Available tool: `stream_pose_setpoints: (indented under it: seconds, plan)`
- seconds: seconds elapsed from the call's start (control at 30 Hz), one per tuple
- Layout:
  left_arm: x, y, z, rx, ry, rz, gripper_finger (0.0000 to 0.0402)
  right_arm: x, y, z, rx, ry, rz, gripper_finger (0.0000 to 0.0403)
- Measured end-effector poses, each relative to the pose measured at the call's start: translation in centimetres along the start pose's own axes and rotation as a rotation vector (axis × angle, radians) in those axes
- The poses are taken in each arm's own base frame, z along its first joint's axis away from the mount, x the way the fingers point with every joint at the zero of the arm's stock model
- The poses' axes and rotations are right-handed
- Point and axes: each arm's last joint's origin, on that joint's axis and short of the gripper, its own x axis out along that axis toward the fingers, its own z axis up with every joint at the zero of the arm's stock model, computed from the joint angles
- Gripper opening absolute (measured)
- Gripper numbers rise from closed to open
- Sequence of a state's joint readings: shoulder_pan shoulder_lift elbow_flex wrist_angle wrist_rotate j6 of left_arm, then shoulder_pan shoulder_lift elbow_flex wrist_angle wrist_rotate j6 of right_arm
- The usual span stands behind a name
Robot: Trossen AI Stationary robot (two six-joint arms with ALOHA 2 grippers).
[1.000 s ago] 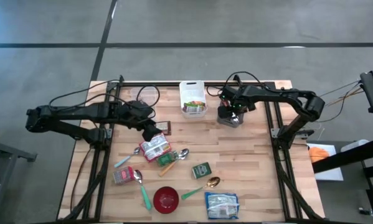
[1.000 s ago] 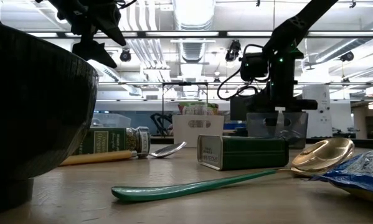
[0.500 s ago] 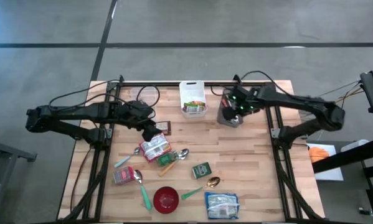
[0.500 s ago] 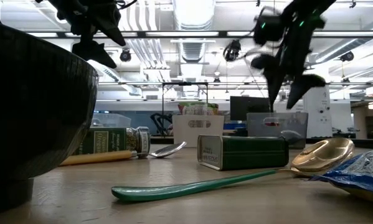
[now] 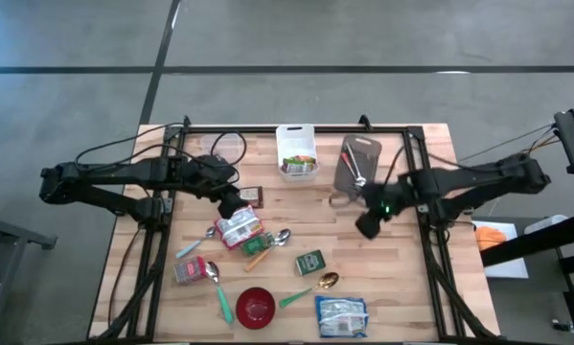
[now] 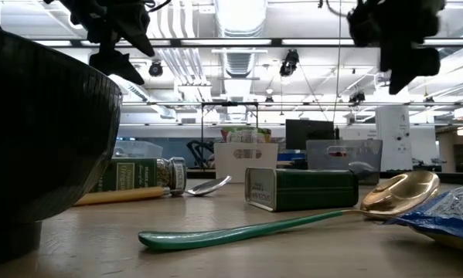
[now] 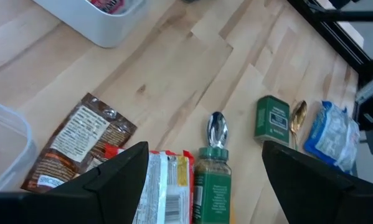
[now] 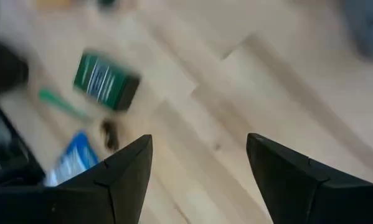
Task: Pick & Place Food Item
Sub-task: Put the blue noodle pack into the white bin
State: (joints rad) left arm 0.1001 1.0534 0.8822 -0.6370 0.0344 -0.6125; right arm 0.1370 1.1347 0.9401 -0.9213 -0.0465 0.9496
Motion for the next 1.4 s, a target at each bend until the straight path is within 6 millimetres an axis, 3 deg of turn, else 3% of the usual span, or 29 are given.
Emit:
stream_pose_setpoints:
  seconds: [0.13, 0.33, 0.6, 0.9, 1.4]
  plan:
    - [0.0, 0.0, -0.1, 0.003, 0.026, -0.015, 0.0319, 1.3, 2.1, -2.1, 0.009, 0.077, 0.019, 0.0258]
    - [0.0, 0.0, -0.2, 0.001, 0.041, -0.022, 0.0319, 2.8, 4.9, -5.5, 0.365, 0.233, 0.049, 0.0258]
    - [0.0, 0.0, -0.2, 0.009, 0.043, -0.026, 0.0319, 4.7, 8.8, -10.8, 0.585, 0.301, 0.135, 0.0258]
    - [0.0, -0.1, -0.3, 0.030, 0.063, -0.062, 0.0319, 7.1, 9.4, -14.2, 0.565, 0.306, 0.049, 0.0258]
    - [0.0, -0.2, -0.3, -0.018, 0.083, -0.086, 0.0319, 11.0, 9.5, -16.6, 0.486, 0.271, 0.083, 0.0258]
